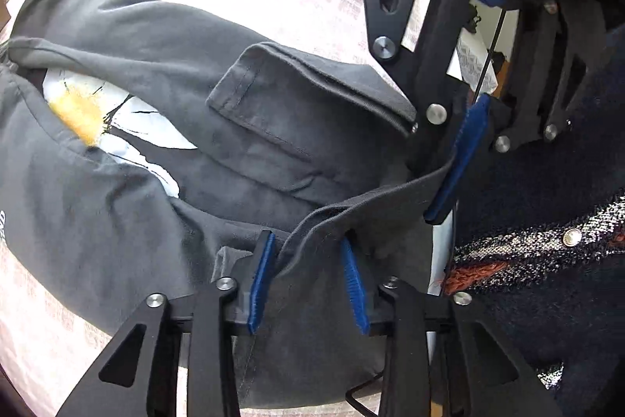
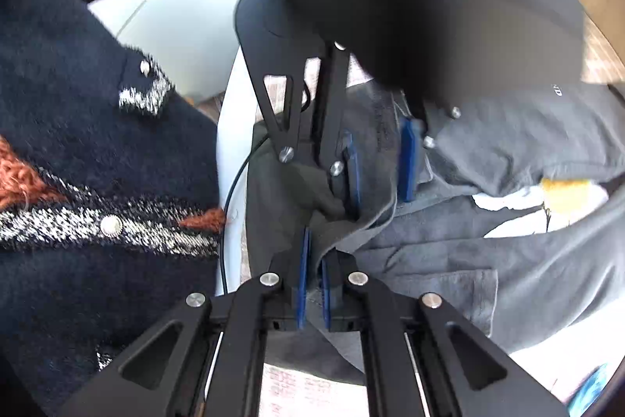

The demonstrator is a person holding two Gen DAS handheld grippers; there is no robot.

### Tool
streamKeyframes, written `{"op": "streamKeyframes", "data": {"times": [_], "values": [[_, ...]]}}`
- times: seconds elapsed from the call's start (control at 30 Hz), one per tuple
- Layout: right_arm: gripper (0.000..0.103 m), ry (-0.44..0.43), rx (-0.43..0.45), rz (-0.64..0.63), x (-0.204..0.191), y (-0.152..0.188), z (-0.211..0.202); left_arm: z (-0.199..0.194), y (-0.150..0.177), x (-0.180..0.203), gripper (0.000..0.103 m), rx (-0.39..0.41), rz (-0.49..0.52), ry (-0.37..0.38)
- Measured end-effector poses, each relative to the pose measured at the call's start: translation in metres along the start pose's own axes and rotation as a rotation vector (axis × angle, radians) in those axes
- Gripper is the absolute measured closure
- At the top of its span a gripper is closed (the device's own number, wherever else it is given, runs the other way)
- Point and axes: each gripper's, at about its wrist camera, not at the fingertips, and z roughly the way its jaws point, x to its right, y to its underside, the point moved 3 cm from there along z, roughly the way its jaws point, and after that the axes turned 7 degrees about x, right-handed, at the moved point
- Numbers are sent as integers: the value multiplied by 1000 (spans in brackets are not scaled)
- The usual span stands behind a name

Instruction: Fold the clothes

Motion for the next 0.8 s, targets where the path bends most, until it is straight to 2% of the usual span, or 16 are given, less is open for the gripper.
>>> {"op": "streamKeyframes", "data": {"times": [0.03,0.07,0.13,0.27,0.4,0.5,0.57,0.6,0.67,0.73,0.8], "values": [[88,-9,15,38,4,2,-3,-6,3,-1,88,25,-16,3],[85,-19,30,76,9,4,-5,-11,9,-3,90,41,-40,-1],[72,-8,45,104,16,6,-11,-17,24,-4,94,52,-87,-18],[71,41,78,146,35,-5,-25,-22,58,12,94,47,-117,-44],[71,133,77,100,63,-47,-24,-24,82,27,94,77,-130,-63],[72,151,21,33,76,-71,-9,-20,105,27,94,106,-153,-112],[72,110,-38,13,73,-71,6,-32,114,25,93,136,-197,-159],[72,91,-67,3,72,-71,13,-39,120,22,89,160,-219,-183],[72,108,-94,-5,72,-67,18,-59,133,16,81,217,-265,-223],[72,110,-95,18,75,-60,12,-71,147,8,75,233,-299,-253],[72,128,-49,66,81,-51,-12,-65,159,-4,74,208,-331,-269]]}}
